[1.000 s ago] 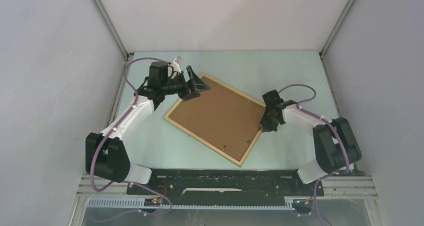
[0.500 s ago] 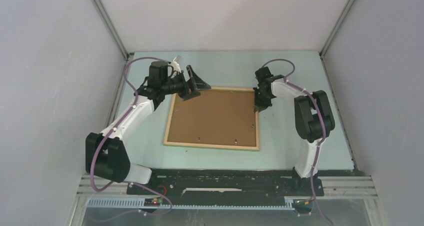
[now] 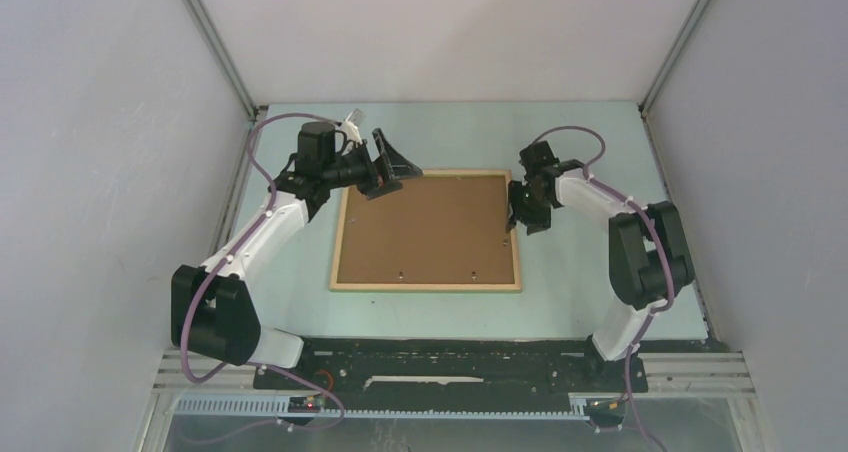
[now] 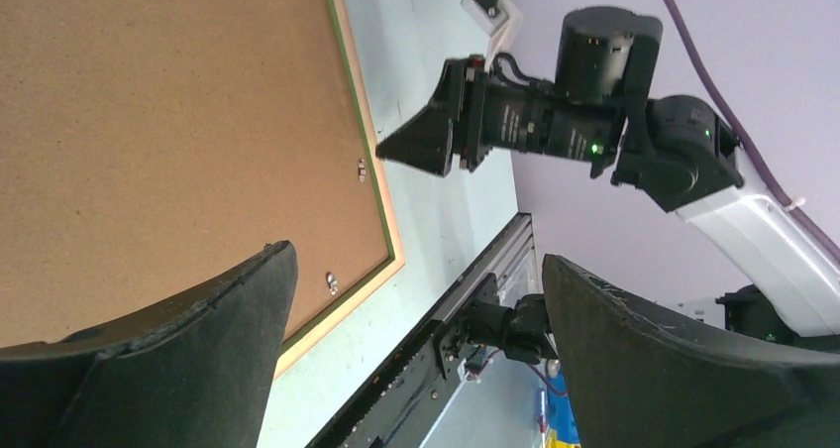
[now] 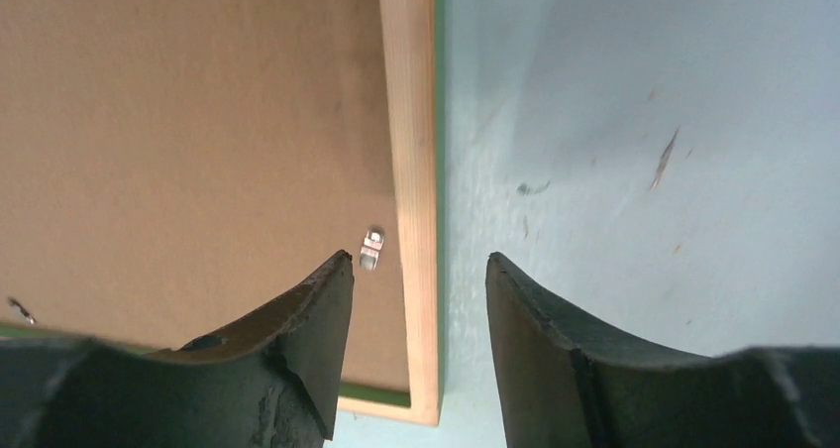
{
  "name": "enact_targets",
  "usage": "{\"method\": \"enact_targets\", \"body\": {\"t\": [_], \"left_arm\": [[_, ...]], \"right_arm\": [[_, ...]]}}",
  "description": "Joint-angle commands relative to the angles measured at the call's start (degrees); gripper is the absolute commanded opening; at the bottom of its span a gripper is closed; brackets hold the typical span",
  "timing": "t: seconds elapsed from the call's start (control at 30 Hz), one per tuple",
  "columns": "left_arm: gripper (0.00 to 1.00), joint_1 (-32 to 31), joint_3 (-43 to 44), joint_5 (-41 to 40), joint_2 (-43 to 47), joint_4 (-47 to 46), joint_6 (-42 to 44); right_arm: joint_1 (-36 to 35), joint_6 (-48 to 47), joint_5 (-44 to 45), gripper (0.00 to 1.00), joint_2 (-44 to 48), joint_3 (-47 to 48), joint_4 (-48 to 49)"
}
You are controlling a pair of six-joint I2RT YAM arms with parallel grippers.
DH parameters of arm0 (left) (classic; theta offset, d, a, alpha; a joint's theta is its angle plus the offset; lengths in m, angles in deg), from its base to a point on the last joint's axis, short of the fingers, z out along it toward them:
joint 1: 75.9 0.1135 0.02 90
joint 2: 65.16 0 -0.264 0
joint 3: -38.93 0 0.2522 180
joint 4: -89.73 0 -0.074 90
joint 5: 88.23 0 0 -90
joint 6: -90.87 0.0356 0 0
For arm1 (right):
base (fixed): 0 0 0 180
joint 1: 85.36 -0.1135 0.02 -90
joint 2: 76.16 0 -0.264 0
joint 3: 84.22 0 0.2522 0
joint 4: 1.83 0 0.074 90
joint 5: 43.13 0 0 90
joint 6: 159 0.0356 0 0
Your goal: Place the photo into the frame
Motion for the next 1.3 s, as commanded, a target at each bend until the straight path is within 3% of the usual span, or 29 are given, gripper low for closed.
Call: {"method": "enact_targets", "body": {"t": [0.0, 0.2, 0.47, 0.77, 1.27], "left_arm": [[1.00, 0.15, -2.36, 2.99, 0.81, -4.15, -2.46], [1.00, 0.18, -2.68, 3.54, 1.13, -5.15, -3.10], [1.00, 0.17, -2.82, 3.67, 0.72, -5.29, -3.27], [1.00, 0.19, -3.00, 3.93, 0.44, -5.85, -3.70], [1.00, 0.14, -3.18, 4.15, -0.08, -6.12, -4.02]], "right_arm": [[-3.35, 5.60, 0.22, 0.58, 4.33, -3.83, -0.81], [-5.33, 7.00, 0.01, 0.55, 2.69, -5.43, 0.09], [-5.64, 7.55, 0.62, 0.39, 0.47, -5.45, 2.13], [-6.26, 7.17, 4.94, 0.50, 1.50, -5.45, 0.19], [-5.65, 6.08, 9.18, 0.56, 4.56, -4.07, -2.40]]}}
